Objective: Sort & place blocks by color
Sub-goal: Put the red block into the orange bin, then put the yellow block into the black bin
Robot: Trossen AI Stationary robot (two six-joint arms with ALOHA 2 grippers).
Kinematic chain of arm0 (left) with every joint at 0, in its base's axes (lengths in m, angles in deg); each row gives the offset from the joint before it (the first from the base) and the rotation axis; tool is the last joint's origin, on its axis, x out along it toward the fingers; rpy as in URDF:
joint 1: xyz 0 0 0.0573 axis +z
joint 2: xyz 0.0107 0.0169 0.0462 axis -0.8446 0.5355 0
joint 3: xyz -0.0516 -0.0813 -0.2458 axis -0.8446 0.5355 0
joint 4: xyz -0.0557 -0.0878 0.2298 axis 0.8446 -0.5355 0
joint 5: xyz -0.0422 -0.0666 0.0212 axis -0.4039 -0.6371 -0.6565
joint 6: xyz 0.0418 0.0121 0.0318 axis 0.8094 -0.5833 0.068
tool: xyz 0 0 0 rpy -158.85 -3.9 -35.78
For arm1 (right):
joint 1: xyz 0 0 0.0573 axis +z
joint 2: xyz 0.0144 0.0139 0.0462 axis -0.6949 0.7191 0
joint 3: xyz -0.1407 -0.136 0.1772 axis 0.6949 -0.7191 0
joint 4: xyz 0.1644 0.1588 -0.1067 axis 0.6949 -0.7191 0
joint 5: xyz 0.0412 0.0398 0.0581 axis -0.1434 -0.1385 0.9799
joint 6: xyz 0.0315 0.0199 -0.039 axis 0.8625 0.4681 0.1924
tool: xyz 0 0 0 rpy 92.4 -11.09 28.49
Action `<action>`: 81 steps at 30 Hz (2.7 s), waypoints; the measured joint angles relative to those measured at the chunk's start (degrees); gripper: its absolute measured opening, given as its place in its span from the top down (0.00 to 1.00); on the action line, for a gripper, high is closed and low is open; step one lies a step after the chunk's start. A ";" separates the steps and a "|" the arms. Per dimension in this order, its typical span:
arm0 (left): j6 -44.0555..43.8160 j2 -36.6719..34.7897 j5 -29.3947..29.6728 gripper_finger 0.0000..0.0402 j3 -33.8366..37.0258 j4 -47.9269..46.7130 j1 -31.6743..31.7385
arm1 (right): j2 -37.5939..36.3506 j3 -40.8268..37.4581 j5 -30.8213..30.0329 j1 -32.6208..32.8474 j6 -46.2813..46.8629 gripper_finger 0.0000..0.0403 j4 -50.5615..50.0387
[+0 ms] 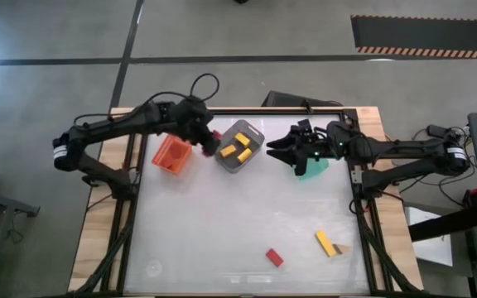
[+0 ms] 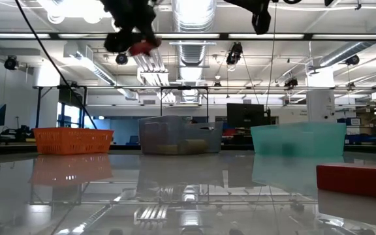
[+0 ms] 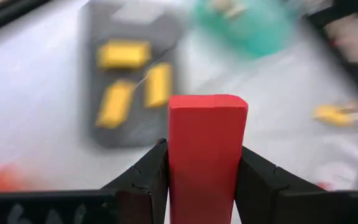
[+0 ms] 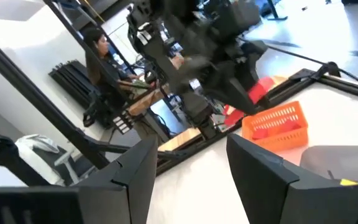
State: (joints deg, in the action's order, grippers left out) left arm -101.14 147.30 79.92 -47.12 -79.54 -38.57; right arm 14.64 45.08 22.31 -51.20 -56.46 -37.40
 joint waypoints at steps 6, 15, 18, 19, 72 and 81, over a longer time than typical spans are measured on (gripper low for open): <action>4.07 2.59 5.71 0.71 0.03 -15.25 5.87 | -0.56 0.00 -0.97 0.00 -0.04 0.54 -1.13; 7.92 4.33 6.75 0.71 8.62 -17.06 13.87 | -0.07 0.00 -1.08 0.02 0.14 0.54 -2.33; 9.07 4.33 6.69 0.71 12.29 -16.83 16.22 | -0.05 0.00 -1.10 0.01 0.33 0.54 -2.40; 9.22 4.33 6.71 0.71 13.47 -16.75 17.03 | -0.07 0.00 -1.10 0.02 0.33 0.54 -2.40; 4.43 -12.62 6.54 0.57 22.45 6.73 13.86 | -0.05 -0.04 7.81 3.04 30.16 0.54 -22.31; 4.32 -18.42 6.58 0.57 22.45 20.12 12.98 | -0.05 -0.04 9.94 10.86 41.33 0.54 -40.01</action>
State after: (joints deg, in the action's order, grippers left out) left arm -96.82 128.88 86.50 -24.67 -59.42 -25.59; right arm 14.59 45.04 32.25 -40.33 -15.13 -77.41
